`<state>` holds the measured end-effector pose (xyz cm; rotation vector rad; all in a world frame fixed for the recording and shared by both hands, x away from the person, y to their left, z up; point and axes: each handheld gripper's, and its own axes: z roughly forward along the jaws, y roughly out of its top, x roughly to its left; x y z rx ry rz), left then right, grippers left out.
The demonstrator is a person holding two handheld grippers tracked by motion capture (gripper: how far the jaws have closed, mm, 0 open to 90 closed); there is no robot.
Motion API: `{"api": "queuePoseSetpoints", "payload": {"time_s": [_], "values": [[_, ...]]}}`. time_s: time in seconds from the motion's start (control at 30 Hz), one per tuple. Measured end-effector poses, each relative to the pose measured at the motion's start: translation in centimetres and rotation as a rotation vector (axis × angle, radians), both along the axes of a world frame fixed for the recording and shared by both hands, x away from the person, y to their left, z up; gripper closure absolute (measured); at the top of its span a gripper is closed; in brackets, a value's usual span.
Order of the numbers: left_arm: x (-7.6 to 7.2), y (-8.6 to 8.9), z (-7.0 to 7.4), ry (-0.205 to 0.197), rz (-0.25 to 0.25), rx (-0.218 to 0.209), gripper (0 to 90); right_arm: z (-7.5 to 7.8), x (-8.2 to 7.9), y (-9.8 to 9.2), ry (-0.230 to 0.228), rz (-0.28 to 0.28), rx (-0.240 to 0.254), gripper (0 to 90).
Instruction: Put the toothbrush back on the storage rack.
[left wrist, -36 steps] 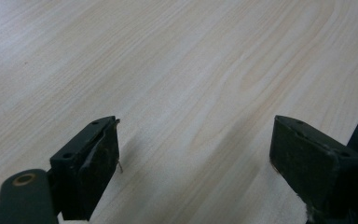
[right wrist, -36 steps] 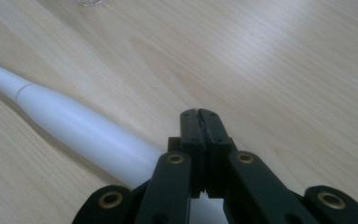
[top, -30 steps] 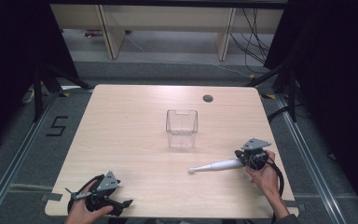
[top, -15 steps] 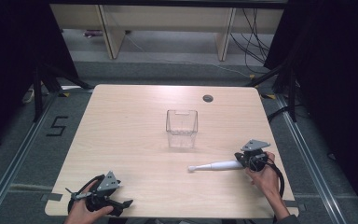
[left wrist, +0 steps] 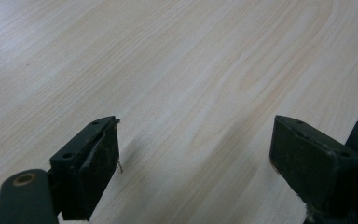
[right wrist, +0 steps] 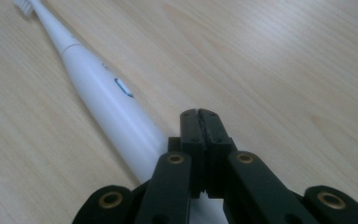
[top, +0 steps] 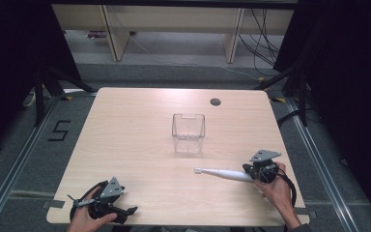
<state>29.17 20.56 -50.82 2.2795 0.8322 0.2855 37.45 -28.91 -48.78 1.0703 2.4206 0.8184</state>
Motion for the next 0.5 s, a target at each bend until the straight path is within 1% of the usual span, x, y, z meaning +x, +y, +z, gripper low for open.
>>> {"api": "queuePoseSetpoints", "payload": {"time_s": [0.1, 0.13, 0.17, 0.2, 0.23, 0.27, 0.3, 0.33, 0.37, 0.4, 0.43, 0.47, 0.5], "values": [[-0.1, -0.1, 0.0, 0.003, -0.001, -0.009, 15.4, 0.0, -0.4, 0.0, 0.011, -0.003, 0.0, 89.8], [-0.1, -0.1, 0.0, 0.003, 0.003, -0.011, 15.4, 0.0, -0.4, 0.0, 0.017, 0.005, -0.001, 89.8], [-0.1, -0.1, 0.0, 0.003, 0.003, -0.01, 15.3, 0.0, -0.3, -0.1, 0.022, 0.033, -0.003, 89.7], [0.0, 0.0, 0.1, -0.003, -0.002, 0.0, 15.3, 0.0, -0.7, 0.1, 0.016, -0.005, 0.002, 89.7], [0.0, 0.0, 0.0, -0.003, -0.001, -0.001, 15.3, 0.0, -0.6, -0.1, 0.018, 0.034, -0.006, 89.7], [0.0, 0.0, 0.0, -0.003, -0.001, -0.001, 15.3, 0.0, -0.6, -0.1, 0.018, 0.034, -0.006, 89.7], [0.0, 0.0, 0.0, -0.003, 0.0, -0.001, 15.3, 0.2, -0.8, -0.1, 0.019, 0.02, -0.009, 89.7], [-0.1, 0.0, 0.0, -0.003, 0.002, -0.001, 15.3, 0.1, -0.8, -0.1, 0.029, 0.031, 0.011, 89.7], [-0.1, 0.0, 0.0, -0.003, 0.002, -0.001, 15.4, 0.1, -0.8, -0.1, 0.029, 0.031, 0.011, 89.7], [0.0, 0.0, 0.0, -0.003, 0.001, 0.0, 15.4, 0.1, -1.0, -0.1, 0.015, 0.019, 0.0, 89.7], [-0.1, 0.0, 0.1, -0.003, 0.0, 0.001, 15.3, -0.1, -1.2, 0.1, 0.018, -0.001, 0.016, 89.7], [-0.1, 0.0, 0.1, -0.003, -0.002, -0.001, 15.3, 0.1, -1.2, -0.1, 0.031, 0.027, -0.008, 89.6], [-0.1, 0.0, 0.1, -0.003, -0.002, -0.001, 15.3, 0.1, -1.2, -0.1, 0.031, 0.027, -0.008, 89.6]]}}
